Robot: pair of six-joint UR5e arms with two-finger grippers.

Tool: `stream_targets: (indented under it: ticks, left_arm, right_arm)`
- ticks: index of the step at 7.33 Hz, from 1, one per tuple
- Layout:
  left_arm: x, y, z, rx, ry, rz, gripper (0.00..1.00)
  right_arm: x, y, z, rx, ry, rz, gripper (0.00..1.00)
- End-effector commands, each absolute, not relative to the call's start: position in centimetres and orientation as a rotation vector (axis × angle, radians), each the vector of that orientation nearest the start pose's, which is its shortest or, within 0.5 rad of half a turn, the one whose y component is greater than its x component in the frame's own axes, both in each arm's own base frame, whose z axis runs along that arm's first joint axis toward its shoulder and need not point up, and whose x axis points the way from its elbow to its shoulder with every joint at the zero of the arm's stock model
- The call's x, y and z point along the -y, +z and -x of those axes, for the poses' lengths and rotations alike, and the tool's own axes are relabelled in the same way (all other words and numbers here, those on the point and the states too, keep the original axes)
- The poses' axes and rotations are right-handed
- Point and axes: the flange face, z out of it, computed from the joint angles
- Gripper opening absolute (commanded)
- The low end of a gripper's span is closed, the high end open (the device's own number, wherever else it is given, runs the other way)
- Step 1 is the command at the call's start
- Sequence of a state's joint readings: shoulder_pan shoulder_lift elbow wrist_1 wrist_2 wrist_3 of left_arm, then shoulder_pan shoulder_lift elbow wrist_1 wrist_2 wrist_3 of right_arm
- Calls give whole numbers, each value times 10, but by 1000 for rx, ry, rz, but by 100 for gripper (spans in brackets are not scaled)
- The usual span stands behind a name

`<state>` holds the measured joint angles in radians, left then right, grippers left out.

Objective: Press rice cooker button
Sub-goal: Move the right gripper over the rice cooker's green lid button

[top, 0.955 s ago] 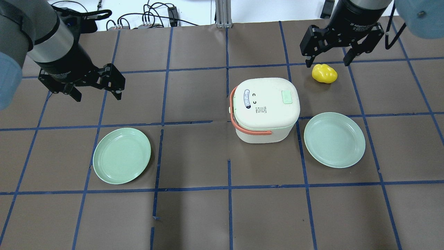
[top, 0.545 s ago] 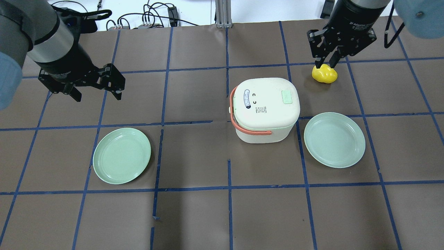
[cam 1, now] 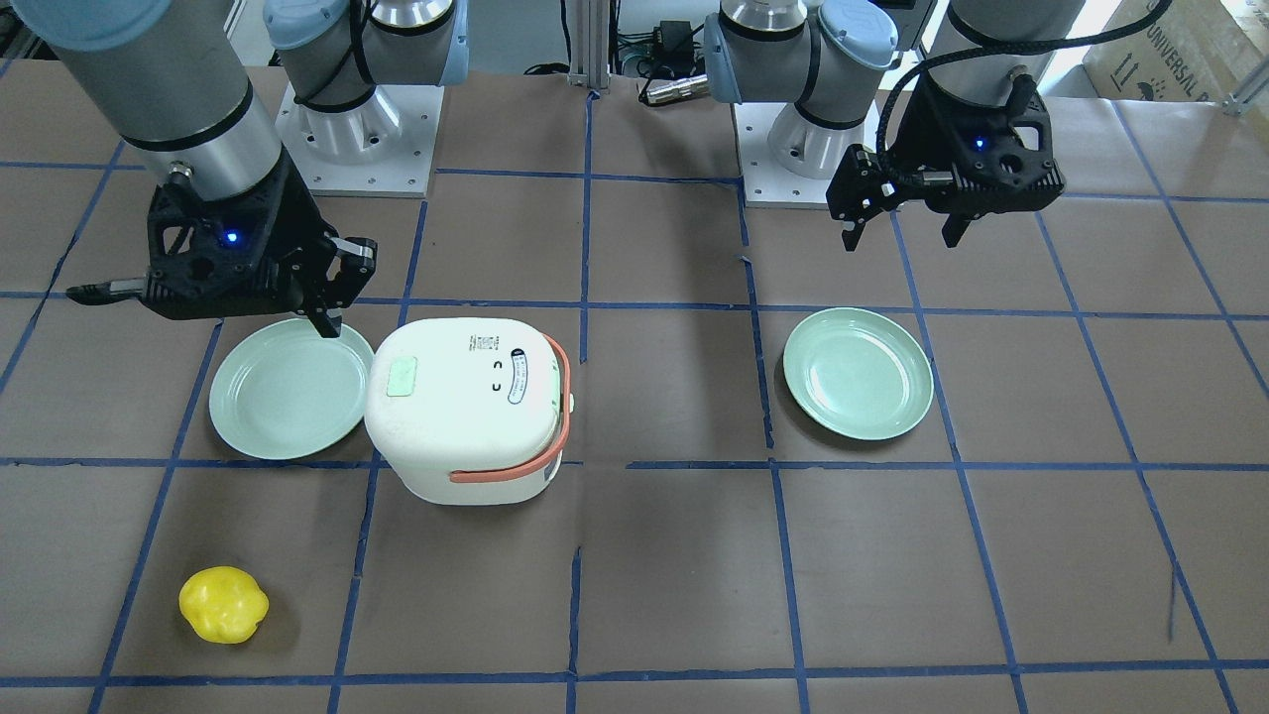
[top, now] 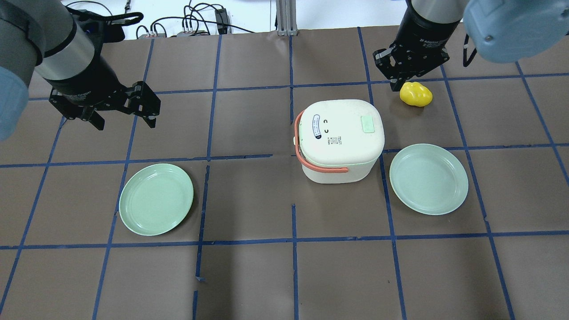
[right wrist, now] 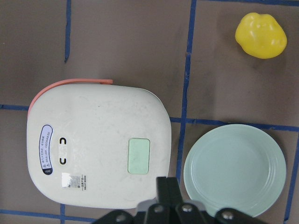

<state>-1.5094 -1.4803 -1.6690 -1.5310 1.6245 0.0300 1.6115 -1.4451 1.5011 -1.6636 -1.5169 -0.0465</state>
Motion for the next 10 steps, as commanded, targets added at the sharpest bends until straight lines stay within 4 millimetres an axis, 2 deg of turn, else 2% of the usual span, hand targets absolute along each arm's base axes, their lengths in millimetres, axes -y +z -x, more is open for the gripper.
stream_targets:
  ticks: [1,2,4,8,10]
  left_arm:
    - [464,487,100,-3086,-46,49,100]
    - [464,487,100,-3086,-46,49,100]
    - [464,487,100,-3086,-46,49,100]
    - [464,487,100,-3086,-46,49,100]
    - [464,487,100,-3086,-46,49,100]
  right_arm:
    - [549,444,-172,-3069,-51,162,6]
    - [554,429,-173,-3069,-51,162,6]
    - [555,414,-175,-3055,-60,164,6]
    - [550,398,-181,-3053,-73,179,6]
    - [550,398,-182,-3053,-78,179,6]
